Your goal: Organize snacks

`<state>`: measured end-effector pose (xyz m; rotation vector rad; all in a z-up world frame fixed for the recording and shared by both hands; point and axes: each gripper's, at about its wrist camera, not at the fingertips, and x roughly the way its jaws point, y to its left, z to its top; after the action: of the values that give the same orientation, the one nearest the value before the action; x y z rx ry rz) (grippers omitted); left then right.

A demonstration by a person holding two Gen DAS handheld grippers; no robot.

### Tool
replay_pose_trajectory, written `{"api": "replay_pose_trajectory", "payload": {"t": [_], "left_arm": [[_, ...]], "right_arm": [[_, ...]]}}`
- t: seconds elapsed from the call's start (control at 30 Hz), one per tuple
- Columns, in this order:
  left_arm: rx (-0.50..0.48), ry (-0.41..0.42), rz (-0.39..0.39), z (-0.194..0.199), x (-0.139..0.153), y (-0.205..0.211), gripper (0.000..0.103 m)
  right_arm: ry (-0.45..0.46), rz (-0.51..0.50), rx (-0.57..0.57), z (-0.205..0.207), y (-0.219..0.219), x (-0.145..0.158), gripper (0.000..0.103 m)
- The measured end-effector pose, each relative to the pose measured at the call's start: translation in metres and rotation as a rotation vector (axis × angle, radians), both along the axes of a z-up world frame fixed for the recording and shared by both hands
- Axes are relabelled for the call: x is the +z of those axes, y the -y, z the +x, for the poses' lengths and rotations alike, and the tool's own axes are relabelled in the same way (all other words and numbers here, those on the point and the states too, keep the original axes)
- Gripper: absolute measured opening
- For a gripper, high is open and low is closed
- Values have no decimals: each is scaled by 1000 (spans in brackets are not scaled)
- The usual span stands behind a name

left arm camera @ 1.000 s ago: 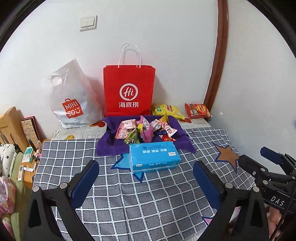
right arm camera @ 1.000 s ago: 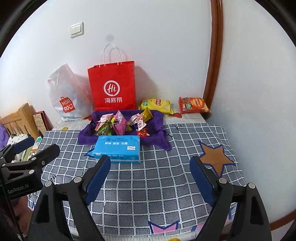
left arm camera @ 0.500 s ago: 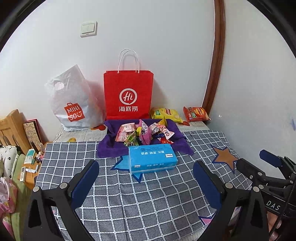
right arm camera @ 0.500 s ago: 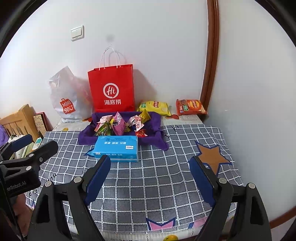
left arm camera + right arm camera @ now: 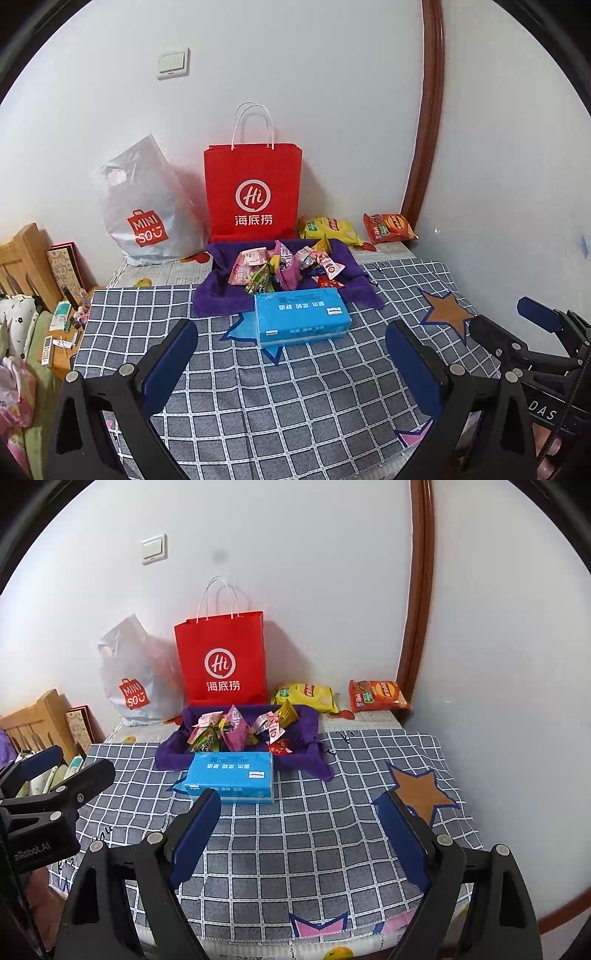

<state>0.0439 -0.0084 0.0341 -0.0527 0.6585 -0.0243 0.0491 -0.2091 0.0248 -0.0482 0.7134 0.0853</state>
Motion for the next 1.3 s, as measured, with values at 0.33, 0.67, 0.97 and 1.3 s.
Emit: {"api": "replay_pose_trajectory", "payload": {"t": [0.33,0.67,0.97,1.3], "left_arm": [[-10,-6,0,1,-2,3,103],[-11,-9,0,1,-3,5,103],[-15,-11,-5,0,-4,5,103],[-15,-10,-6,-1,-3,5,103]], "right_arm": [[0,4,1,-1,1,0,86],[-2,10,1,0,2,-1,86],[-3,13,-2,-1,3,-1,86],[1,15,2,-4,3,-1,86]]}}
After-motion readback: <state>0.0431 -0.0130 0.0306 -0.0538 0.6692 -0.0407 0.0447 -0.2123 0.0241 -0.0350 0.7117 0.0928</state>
